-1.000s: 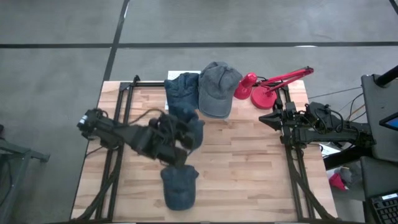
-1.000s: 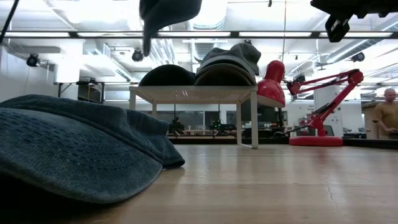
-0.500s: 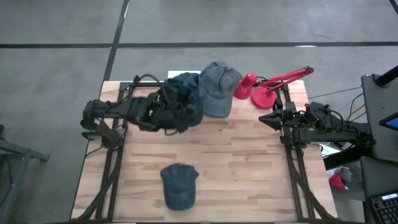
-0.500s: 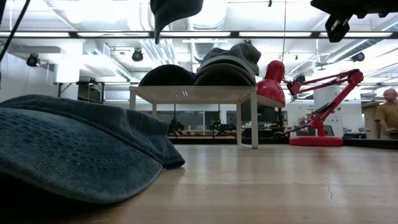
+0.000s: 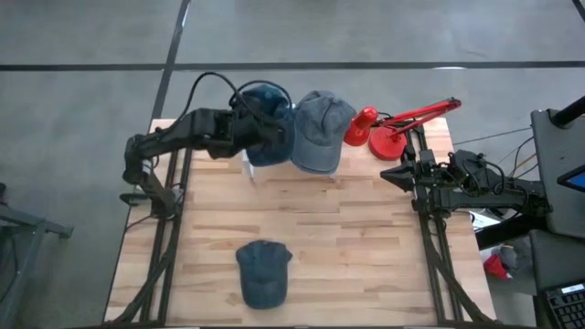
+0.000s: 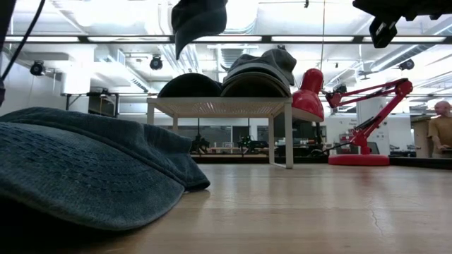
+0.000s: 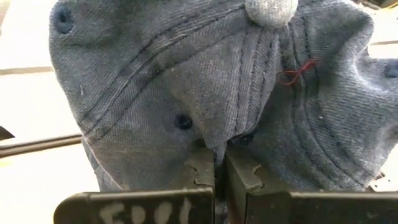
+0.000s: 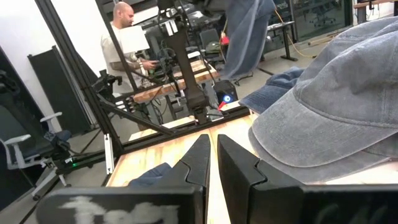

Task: Pick & Place hat
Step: Stack the left black cap on top of the other blue cap on the shelf

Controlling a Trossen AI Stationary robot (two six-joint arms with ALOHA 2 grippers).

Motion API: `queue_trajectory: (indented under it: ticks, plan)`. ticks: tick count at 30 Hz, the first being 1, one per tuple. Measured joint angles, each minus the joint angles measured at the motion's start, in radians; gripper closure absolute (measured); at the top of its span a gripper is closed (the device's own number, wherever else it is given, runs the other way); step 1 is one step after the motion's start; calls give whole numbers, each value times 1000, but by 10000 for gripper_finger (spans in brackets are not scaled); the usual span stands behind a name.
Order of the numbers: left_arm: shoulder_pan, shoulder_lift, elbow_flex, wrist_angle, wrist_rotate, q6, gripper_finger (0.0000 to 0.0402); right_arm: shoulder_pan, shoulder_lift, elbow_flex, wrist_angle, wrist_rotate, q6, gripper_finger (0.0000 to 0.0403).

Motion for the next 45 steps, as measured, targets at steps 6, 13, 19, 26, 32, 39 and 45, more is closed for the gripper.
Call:
queue_trajectory:
  ticks: [6, 13, 19, 26, 32, 39, 45]
  plan:
    - [74, 0, 0, 0, 58, -4, 397, 0, 0, 0, 0, 0, 0, 374]
    - [161, 5, 0, -2, 183, -7, 397, 0, 0, 0, 0, 0, 0, 374]
    - [239, 35, 25, -27, 300, -5, 397, 0, 0, 0, 0, 0, 0, 374]
    - [287, 97, 162, -161, 350, 6, 397, 0, 0, 0, -1, 0, 2, 374]
    - [301, 142, 188, -220, 395, -2, 397, -1, 3, 0, -1, 0, 0, 374]
    - [308, 178, 188, -228, 415, -3, 397, 0, 7, 0, -26, 0, 3, 374]
    - [314, 197, 189, -227, 414, -11, 397, 0, 7, 0, -31, 0, 3, 374]
